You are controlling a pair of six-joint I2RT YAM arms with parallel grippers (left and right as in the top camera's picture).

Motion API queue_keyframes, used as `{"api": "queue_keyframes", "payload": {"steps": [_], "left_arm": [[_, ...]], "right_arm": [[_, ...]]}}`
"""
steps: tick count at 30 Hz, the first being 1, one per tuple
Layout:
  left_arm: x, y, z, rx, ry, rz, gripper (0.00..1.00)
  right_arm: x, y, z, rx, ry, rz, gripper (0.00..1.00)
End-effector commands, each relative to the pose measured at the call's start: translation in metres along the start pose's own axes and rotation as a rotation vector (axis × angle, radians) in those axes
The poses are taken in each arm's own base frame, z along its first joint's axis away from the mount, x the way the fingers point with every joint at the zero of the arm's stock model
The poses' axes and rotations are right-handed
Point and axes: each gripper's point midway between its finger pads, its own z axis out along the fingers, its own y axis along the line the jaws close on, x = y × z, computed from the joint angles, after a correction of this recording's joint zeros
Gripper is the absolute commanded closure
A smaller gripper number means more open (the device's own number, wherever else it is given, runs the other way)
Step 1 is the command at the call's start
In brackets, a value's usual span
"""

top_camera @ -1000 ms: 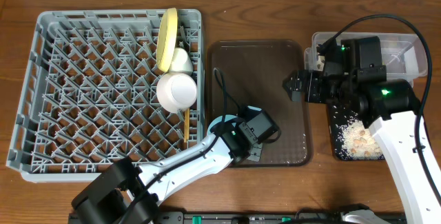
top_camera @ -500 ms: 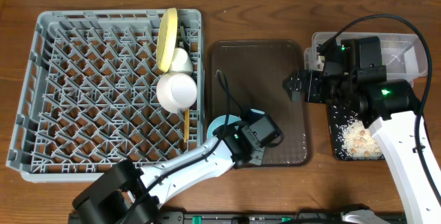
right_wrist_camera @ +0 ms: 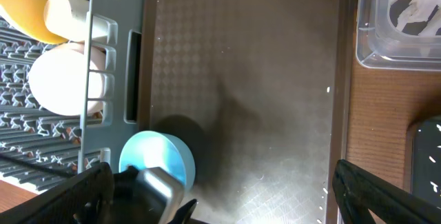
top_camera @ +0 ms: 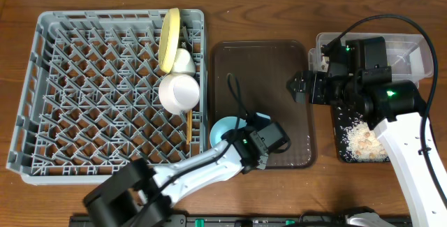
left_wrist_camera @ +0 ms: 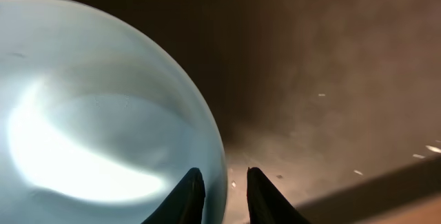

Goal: Sort waste into correct bins and load items into the dishwasher rack
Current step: 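Lift the blue bowl with the left gripper and carry it into the rack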

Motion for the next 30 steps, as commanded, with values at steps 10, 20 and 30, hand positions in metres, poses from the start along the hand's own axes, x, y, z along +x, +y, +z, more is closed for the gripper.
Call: {"api": "queue_keyframes", "payload": {"steps": [10, 20, 30], "left_arm": [[-0.017, 0.000, -0.030, 0.043, -0.092, -0.040, 0.94], [-0.044, 0.038, -0.152, 0.315, -0.225, -0.210, 0.94], [-0.063, 0.091, -0.227, 0.824, -0.264, -0.333, 0.94]], "right_arm": [[0.002, 0.002, 0.002, -0.002, 0.007, -0.010, 0.01], [0.001, 0.002, 0.002, -0.003, 0.007, -0.010, 0.01], [0.002, 0.002, 0.002, -0.002, 0.008, -0.010, 0.01]]}}
